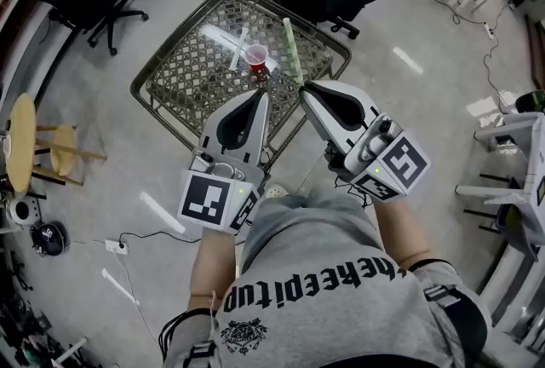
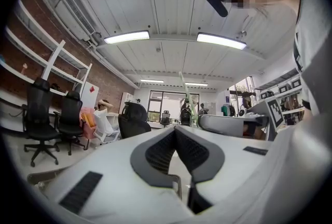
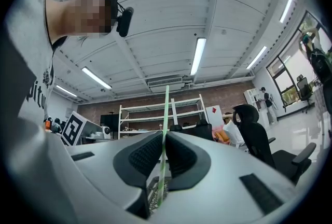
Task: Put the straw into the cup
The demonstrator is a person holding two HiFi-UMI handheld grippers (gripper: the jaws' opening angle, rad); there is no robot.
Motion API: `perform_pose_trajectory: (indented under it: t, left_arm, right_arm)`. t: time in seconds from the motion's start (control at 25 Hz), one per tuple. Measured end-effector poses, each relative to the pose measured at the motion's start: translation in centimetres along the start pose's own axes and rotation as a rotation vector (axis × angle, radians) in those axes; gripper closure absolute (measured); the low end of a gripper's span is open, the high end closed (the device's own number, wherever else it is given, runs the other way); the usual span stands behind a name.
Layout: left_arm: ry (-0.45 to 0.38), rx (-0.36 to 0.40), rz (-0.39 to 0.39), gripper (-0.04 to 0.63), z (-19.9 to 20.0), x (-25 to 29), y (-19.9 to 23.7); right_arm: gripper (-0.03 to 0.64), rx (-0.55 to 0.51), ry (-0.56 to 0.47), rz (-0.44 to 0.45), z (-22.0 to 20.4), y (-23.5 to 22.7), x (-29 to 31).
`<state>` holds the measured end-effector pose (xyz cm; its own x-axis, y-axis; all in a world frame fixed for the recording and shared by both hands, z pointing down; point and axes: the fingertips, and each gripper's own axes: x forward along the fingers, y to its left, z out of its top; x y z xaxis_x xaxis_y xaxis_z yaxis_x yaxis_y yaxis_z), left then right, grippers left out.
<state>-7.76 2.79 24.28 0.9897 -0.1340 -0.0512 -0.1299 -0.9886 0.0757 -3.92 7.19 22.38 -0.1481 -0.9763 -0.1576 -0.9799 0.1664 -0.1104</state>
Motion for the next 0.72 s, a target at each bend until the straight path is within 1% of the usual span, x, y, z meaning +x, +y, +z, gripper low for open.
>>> perform_pose_trajectory:
  t: [0.2,0.4,0.56,0.72]
  left_arm:
    - [0.007,-0.017,0.001,0.552,-0.5,0.5,1.0]
    - [0.019,-0.015,0.013,0.552,-1.0,1.6,1.8]
    - [0.018,-0.01,0.055,0.552,-0.9,2.7,3.1]
    - [0.006,-0.012,0.113,0.552,-0.5,4.0,4.7]
  right_arm:
    - [0.58,-0.01,0.016,-0.014,-0.3,-0.8,0.6]
    - [0.58,-0.011,0.033,0.005,-1.1,-2.2,1.7]
    - [0.58,-0.005,0.037,0.043,-1.3,-3.7,3.0]
    - [0.58,0.002,0.041,0.108,-1.5,-5.3,4.7]
